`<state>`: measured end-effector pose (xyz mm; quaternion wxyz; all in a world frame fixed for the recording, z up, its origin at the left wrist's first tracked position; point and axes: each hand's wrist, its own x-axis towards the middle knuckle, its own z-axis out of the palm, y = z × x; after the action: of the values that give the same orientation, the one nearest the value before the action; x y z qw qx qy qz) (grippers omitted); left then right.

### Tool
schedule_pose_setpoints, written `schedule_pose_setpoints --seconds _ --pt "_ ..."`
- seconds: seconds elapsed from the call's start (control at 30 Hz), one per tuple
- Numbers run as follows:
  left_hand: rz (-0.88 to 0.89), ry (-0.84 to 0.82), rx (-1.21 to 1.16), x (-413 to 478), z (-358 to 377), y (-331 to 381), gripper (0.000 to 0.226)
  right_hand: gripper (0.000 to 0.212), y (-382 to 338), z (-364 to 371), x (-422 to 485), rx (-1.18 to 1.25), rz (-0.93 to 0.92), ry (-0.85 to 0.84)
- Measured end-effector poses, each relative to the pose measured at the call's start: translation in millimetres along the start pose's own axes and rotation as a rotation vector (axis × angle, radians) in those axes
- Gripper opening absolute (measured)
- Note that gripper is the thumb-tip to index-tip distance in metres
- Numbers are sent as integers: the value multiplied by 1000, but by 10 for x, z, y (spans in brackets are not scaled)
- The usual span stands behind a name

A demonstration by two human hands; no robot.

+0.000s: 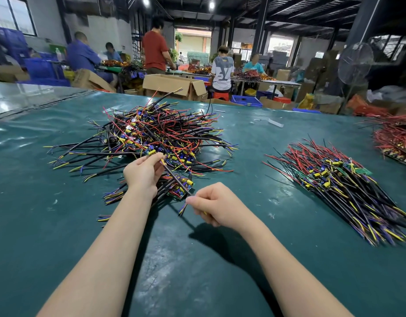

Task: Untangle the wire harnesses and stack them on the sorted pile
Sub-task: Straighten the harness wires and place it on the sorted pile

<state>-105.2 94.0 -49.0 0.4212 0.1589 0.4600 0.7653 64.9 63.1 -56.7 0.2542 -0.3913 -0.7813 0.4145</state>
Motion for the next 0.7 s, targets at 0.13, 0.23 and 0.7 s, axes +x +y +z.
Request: schedule_pose_setpoints --seconds 0.13,0.23,0.7 --pt "-23 33 -63 28 -10 63 16 29 31 -86 6 -106 13 -42" --pt "-32 34 -73 18 -7 54 15 30 88 -88 15 -354 15 32" --pt "-62 9 -58 -11 10 65 10 37 -251 148 -39 -484 -199 -149"
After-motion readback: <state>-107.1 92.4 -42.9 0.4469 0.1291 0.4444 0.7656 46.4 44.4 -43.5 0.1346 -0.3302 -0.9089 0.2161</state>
